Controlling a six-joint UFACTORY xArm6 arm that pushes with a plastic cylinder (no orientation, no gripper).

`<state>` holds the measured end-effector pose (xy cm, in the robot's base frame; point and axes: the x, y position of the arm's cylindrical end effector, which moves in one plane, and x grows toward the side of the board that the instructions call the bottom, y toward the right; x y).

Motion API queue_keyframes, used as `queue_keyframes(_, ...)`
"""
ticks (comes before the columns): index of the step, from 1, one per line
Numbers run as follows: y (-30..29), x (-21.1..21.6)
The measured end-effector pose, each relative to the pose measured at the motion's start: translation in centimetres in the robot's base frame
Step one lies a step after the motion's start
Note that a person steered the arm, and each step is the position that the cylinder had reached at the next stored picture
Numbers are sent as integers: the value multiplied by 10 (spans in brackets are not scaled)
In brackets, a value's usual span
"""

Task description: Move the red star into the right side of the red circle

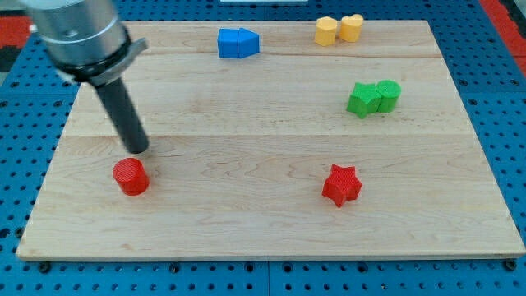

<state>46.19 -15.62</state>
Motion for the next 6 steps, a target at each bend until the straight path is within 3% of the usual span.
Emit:
queue_keyframes(1,3,1)
queue_keyframes(2,64,-5)
queue_keyframes(4,267,23)
queue_keyframes(5,297,66)
queue_keyframes(6,177,62)
